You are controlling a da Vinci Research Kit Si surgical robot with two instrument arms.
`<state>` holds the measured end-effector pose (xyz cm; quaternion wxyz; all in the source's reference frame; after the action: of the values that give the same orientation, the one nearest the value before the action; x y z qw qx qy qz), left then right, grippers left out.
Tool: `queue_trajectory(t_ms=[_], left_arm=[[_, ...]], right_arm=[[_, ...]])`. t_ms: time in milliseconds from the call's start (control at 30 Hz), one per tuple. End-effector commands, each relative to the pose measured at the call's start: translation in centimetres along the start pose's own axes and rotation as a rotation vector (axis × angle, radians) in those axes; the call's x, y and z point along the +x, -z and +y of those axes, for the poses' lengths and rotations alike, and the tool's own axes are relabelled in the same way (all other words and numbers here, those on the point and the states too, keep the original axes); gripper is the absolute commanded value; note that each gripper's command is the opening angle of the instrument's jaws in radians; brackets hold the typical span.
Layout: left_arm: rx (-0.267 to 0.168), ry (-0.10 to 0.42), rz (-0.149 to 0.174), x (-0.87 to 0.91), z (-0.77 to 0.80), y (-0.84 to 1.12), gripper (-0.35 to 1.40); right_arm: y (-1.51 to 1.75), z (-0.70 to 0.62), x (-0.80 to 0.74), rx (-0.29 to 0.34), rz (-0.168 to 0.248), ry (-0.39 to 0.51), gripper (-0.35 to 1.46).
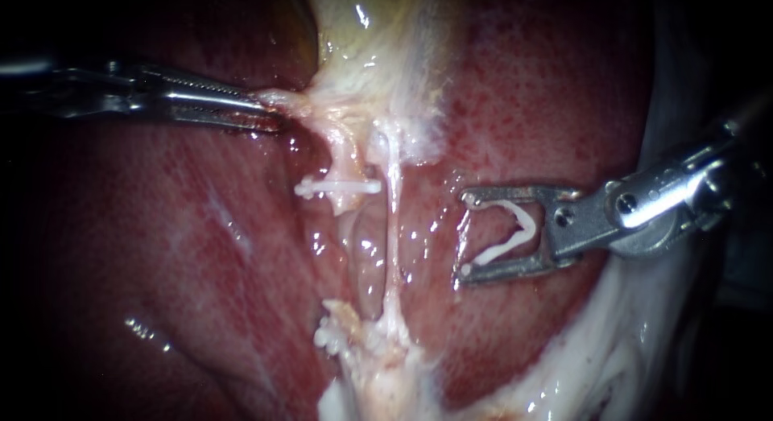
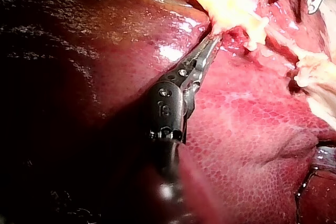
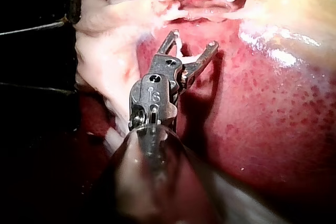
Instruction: Clipping first clip right tube
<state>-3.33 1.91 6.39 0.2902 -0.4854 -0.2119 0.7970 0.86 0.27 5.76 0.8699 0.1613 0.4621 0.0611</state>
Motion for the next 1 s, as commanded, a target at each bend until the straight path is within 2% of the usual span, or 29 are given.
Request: queue_trajectory(t_ms=[33,133,267,400,600,833,1000], left_arm=[[-0.002,0.002,0.000,0.03,0.01,0.05,-0.35],[-0.013,0.007,-0.002,0.12,0.04,0.18,-0.35],[0.005,0.014,-0.002,0.25,0.06,0.40,-0.35],[0.013,0.021,0.011,0.34,0.09,0.56,-0.35],[0.018,0.017,0.011,0.36,0.13,0.58,-0.35],[0.019,0.017,0.011,0.37,0.15,0.58,-0.35],[0.020,0.018,0.012,0.38,0.18,0.58,-0.35]], right_arm=[[0.00,0.00,0.00,0.005,0.001,0.001,0.50],[0.00,0.00,0.01,0.021,0.006,0.002,0.50],[-0.01,0.00,0.01,0.040,0.012,0.010,0.50],[-0.04,0.01,0.02,0.049,0.015,0.020,0.50],[-0.18,0.00,0.04,0.071,0.014,-0.076,0.50],[-0.56,-0.06,-0.03,0.100,0.022,-0.173,0.49],[-0.80,-0.08,-0.11,0.121,0.058,-0.239,0.49]])
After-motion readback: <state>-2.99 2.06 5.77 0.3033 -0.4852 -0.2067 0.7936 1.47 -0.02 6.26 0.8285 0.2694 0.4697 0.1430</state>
